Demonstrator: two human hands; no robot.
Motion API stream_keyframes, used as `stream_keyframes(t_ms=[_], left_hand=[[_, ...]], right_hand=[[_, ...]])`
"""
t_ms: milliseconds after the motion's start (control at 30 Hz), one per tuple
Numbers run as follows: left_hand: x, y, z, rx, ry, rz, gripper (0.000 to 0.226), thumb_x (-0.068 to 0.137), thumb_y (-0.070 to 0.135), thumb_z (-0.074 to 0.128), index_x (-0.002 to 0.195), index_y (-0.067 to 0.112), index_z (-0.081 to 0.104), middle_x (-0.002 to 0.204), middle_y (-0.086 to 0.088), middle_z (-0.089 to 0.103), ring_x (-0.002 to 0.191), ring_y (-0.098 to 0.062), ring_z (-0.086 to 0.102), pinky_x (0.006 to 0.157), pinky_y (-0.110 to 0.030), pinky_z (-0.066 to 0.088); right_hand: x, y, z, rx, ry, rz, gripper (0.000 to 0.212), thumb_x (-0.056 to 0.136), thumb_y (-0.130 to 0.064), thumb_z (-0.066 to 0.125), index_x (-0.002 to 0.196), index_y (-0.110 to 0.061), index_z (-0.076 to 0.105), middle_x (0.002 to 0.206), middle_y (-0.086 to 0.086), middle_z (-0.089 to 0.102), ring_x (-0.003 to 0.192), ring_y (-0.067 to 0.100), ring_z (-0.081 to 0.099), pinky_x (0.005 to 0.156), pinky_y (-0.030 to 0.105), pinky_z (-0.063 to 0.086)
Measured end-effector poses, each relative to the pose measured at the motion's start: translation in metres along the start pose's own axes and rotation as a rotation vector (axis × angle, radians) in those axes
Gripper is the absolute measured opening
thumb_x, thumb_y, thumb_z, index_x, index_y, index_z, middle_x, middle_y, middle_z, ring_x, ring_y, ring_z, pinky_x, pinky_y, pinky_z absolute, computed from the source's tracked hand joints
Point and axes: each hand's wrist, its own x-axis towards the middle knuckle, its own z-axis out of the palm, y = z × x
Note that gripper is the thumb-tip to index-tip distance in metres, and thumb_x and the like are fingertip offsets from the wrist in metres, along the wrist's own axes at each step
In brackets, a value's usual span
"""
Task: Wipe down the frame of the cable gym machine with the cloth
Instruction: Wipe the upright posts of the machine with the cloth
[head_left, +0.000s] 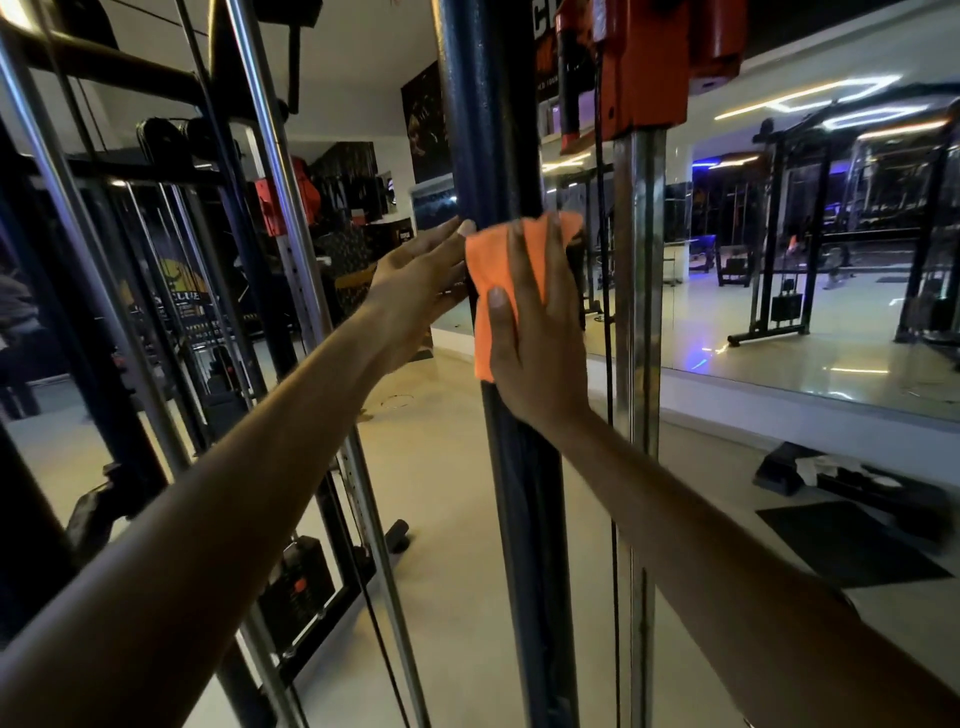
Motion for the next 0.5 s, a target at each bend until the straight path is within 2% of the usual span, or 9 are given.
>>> stream_keyframes(t_ms=[100, 200, 267, 433, 500], left_hand=[[-0.009, -0.015, 0.001, -0.044, -0.021, -0.015, 0.061, 0.102, 0.045, 0.072, 0.155, 0.022, 0.055, 0.144, -0.002, 0.07, 0.135, -0.021, 0.066, 0.12, -0.05, 0.047], [-0.015, -0.025, 0.002, -0.06, -0.026, -0.038, 0.061, 0.103, 0.043, 0.072, 0.157, 0.02, 0.054, 0.146, -0.002, 0.068, 0.137, -0.019, 0.064, 0.121, -0.048, 0.047], [-0.016, -0.028, 0.001, -0.056, -0.031, -0.047, 0.064, 0.101, 0.044, 0.074, 0.157, 0.021, 0.054, 0.148, -0.002, 0.067, 0.139, -0.02, 0.062, 0.121, -0.049, 0.046], [-0.014, -0.028, 0.001, -0.056, 0.008, -0.058, 0.075, 0.093, 0.051, 0.082, 0.156, 0.023, 0.054, 0.146, -0.004, 0.068, 0.138, -0.025, 0.063, 0.12, -0.053, 0.046], [-0.016, -0.034, 0.003, -0.049, 0.003, -0.056, 0.076, 0.092, 0.053, 0.082, 0.157, 0.024, 0.054, 0.146, -0.004, 0.068, 0.138, -0.025, 0.063, 0.119, -0.054, 0.047]], right_hand=[[-0.089, 0.017, 0.006, -0.022, -0.067, 0.017, 0.064, 0.117, -0.033, 0.04, 0.174, -0.025, 0.013, 0.183, 0.01, -0.005, 0.168, 0.035, 0.01, 0.116, 0.064, 0.049], [-0.154, 0.026, 0.009, -0.019, -0.141, 0.075, 0.067, 0.114, -0.037, 0.041, 0.172, -0.029, 0.008, 0.183, 0.011, -0.005, 0.167, 0.039, 0.012, 0.112, 0.067, 0.05], [-0.139, 0.022, 0.008, 0.001, -0.133, 0.088, 0.066, 0.115, -0.039, 0.039, 0.173, -0.03, 0.01, 0.183, 0.01, -0.005, 0.168, 0.038, 0.009, 0.114, 0.068, 0.047], [-0.029, 0.004, 0.002, 0.034, -0.024, 0.027, 0.063, 0.118, -0.034, 0.043, 0.174, -0.022, 0.018, 0.182, 0.013, 0.001, 0.167, 0.037, 0.012, 0.12, 0.062, 0.045], [-0.031, 0.005, 0.003, 0.013, -0.008, 0.029, 0.062, 0.118, -0.032, 0.045, 0.174, -0.019, 0.022, 0.182, 0.014, 0.003, 0.167, 0.037, 0.013, 0.122, 0.061, 0.043]])
